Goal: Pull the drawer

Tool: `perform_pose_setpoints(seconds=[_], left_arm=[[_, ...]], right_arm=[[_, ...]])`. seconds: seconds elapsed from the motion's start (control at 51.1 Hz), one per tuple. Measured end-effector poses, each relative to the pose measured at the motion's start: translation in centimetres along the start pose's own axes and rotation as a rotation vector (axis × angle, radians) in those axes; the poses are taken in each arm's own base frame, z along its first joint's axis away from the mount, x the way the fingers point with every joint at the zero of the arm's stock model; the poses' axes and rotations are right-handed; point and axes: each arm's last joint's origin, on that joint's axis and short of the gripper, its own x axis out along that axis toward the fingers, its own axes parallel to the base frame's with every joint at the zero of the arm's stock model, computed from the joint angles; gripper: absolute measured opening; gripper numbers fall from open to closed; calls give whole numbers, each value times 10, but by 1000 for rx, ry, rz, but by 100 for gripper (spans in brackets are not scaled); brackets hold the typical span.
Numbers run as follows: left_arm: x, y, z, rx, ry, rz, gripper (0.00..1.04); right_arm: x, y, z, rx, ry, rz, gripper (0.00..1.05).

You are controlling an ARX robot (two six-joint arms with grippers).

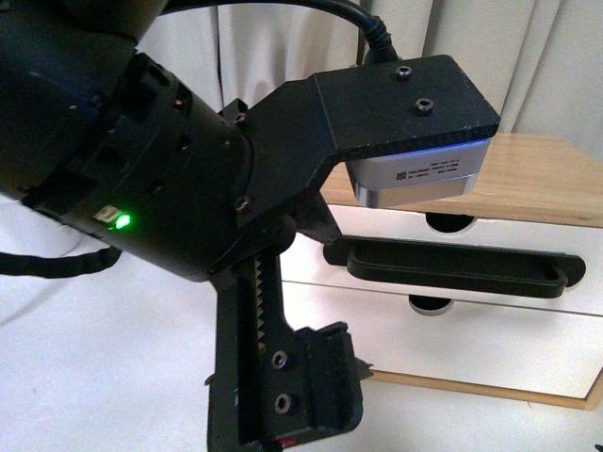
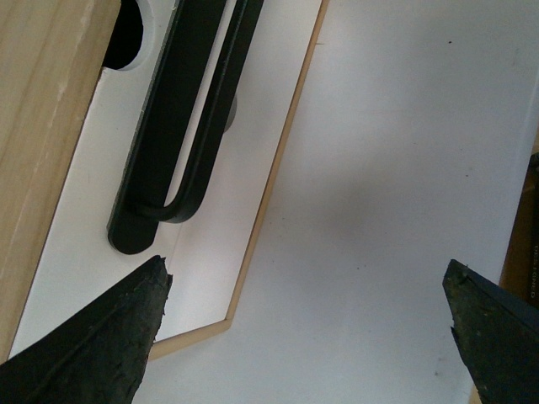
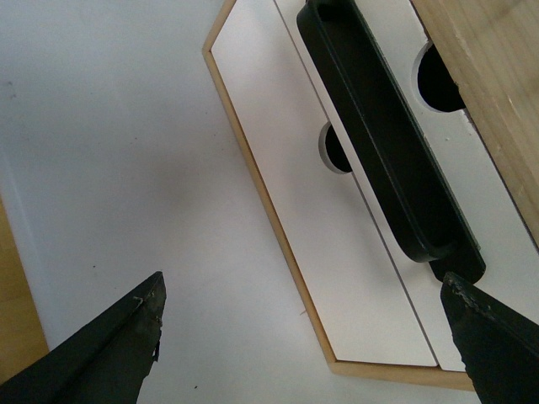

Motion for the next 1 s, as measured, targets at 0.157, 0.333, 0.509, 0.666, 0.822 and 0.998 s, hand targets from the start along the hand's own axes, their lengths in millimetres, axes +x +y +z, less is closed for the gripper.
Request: perform_pose_setpoints(seconds=[0.157, 0.333, 0.509, 0.666, 0.822, 0.998], left_arm=[[10, 14, 4, 23, 20, 15, 98], [21, 19, 3, 31, 40, 24, 98], [35, 26, 7, 42, 59, 25, 98], [44, 30, 14, 59, 62, 22, 98], [51, 28, 12, 80, 89, 2, 98], [60, 27, 8, 96, 115, -26, 98]], right_arm=[[5, -5, 1, 11, -16, 22, 96], [11, -12, -1, 22, 3, 24, 96], [14, -13, -6, 42, 3, 42, 96], [14, -15, -9, 51, 4, 37, 96], [13, -16, -11, 57, 0, 35, 96], [12, -18, -14, 64, 1, 28, 96]])
